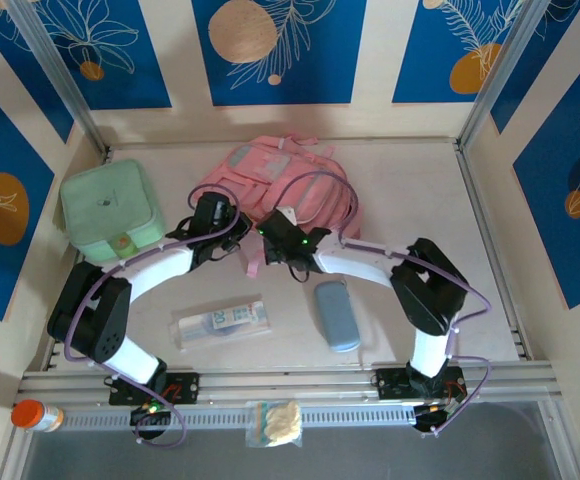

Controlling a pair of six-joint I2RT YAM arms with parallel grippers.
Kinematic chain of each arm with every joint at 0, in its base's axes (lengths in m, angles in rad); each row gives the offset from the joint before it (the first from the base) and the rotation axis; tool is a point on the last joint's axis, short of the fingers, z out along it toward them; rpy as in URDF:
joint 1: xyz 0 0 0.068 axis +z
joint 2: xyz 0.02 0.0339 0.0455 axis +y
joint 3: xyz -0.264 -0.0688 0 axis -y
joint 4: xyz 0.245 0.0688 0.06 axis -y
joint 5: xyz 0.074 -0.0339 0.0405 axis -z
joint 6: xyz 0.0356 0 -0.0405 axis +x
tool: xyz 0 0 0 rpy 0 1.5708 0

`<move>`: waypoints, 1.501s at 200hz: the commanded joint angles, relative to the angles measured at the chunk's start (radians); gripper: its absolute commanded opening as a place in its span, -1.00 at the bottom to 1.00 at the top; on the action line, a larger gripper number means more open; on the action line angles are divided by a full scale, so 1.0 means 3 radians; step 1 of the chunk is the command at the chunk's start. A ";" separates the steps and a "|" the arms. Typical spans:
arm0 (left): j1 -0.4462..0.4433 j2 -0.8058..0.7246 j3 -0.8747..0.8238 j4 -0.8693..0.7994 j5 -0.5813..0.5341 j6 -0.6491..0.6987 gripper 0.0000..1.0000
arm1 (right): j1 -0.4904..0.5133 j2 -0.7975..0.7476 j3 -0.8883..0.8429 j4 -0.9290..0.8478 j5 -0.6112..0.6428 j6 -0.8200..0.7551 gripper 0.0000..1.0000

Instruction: Pack the student bag

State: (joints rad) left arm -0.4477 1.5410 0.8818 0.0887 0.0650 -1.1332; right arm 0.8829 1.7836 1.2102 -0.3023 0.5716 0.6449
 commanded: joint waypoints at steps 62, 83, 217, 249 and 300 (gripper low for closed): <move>0.0668 0.0455 0.0608 0.0177 0.0365 0.0288 -1.00 | -0.0416 -0.0909 -0.0832 -0.0474 -0.0353 0.0165 -1.00; 0.0676 0.0576 0.0842 -0.0048 0.0436 0.0494 -1.00 | -0.0276 -0.0857 -0.0666 -0.0330 -0.0651 -0.0077 -1.00; -0.0669 -0.0106 -0.0669 0.1279 0.0152 -0.1348 0.23 | -0.0187 -0.0647 -0.0293 -0.0449 -0.1001 0.0105 -1.00; -0.0935 0.0187 -0.0700 0.1618 -0.0164 -0.1825 0.10 | -0.0185 -0.0610 -0.0266 -0.0445 -0.1055 0.0076 -1.00; -0.0959 0.0434 -0.0680 0.1477 -0.0482 -0.1939 -0.74 | -0.0187 -0.0600 -0.0116 -0.0708 -0.0981 0.0100 -1.00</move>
State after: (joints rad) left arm -0.7361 1.6424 0.6830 0.5320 0.0341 -1.6798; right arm 0.8127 1.6096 1.0981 -0.4591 0.2901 0.6632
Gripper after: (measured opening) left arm 0.237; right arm 0.044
